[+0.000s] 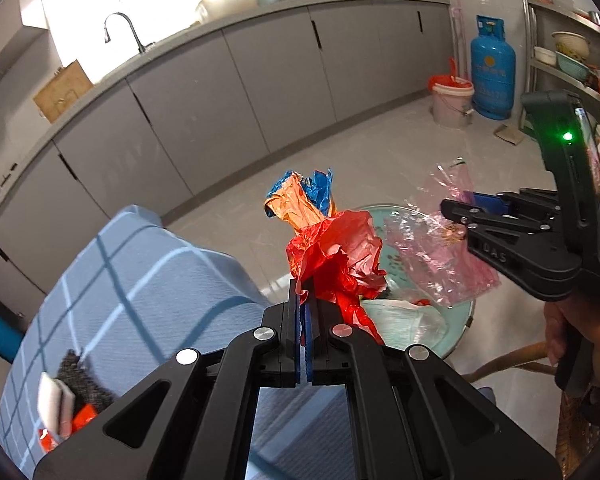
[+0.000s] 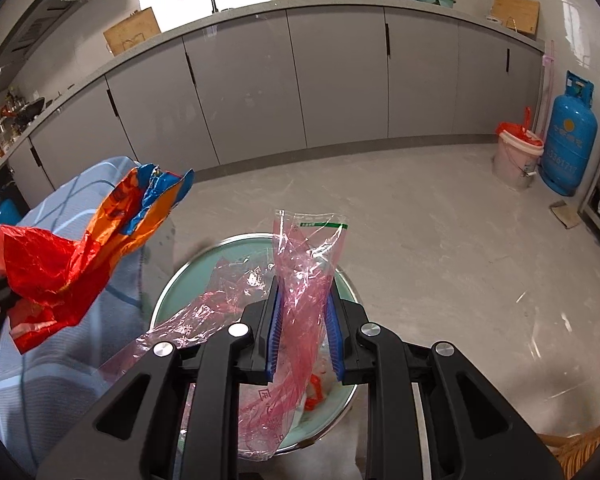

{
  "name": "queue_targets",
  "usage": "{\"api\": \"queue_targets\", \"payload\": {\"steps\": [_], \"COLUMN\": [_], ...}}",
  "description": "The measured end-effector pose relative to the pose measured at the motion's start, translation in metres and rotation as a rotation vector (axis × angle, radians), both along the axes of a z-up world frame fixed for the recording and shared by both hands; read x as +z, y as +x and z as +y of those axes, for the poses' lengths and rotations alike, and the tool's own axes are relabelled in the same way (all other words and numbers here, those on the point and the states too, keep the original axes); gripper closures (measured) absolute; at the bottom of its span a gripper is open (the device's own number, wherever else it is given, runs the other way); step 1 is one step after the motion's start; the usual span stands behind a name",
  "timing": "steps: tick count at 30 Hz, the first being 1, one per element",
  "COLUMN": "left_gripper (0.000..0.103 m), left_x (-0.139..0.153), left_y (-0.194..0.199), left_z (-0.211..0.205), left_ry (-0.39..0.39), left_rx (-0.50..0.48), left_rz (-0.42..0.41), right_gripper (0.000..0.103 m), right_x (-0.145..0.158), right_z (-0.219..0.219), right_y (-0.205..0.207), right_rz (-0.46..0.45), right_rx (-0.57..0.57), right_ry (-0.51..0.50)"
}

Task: Collect trash
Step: 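Carry red wrapper and pink bag to the green bucket and open both tools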

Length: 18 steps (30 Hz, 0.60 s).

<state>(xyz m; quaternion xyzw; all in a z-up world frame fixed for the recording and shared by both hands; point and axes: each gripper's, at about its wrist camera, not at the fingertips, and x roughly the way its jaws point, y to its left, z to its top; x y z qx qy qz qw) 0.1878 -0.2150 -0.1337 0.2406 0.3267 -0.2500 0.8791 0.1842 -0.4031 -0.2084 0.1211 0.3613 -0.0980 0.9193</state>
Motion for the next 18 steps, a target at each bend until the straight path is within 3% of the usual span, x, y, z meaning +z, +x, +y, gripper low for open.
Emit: {"api": "queue_targets", "payload": {"steps": [2,3,4,5,9,11,13,16,18], "left_gripper": [0.099,0.097,0.083,0.057,0.053,0.044,0.042,0.031,0.031], "left_x": [-0.006,-0.008,-0.01,-0.012,-0.013,-0.013,-0.011,-0.003,0.001], "left_y": [0.002,0.002,0.004,0.005,0.005,0.007,0.008,0.006,0.004], "left_z": [-0.006,-0.008,-0.009,-0.009,-0.006,-0.001,0.004,0.013,0.019], "left_ry": [0.004,0.006,0.007,0.01,0.024,0.02,0.019,0.014,0.012], "left_rx": [-0.018,-0.018,-0.011,-0.001,0.018,0.039,0.052,0.076,0.086], "left_rz": [0.013,0.018,0.025,0.028,0.015,0.016,0.01,-0.013,-0.029], "right_gripper": [0.078,0.065,0.043,0.039,0.039,0.034,0.028,0.026,0.024], "right_x": [-0.006,-0.009,-0.01,-0.012,-0.017,-0.017,-0.016,-0.012,-0.008], "right_z": [-0.001,-0.002,-0.004,-0.006,-0.008,-0.01,-0.013,-0.013,-0.009], "right_y": [0.003,0.005,0.005,0.005,0.006,0.003,-0.001,-0.006,-0.008], "right_rz": [0.001,0.002,-0.001,-0.008,0.009,0.006,-0.001,-0.007,-0.006], "right_rx": [0.008,0.009,0.0,-0.008,-0.024,-0.041,-0.059,-0.066,-0.059], "right_ry": [0.008,0.01,0.006,0.007,0.01,0.017,0.018,0.03,0.03]}}
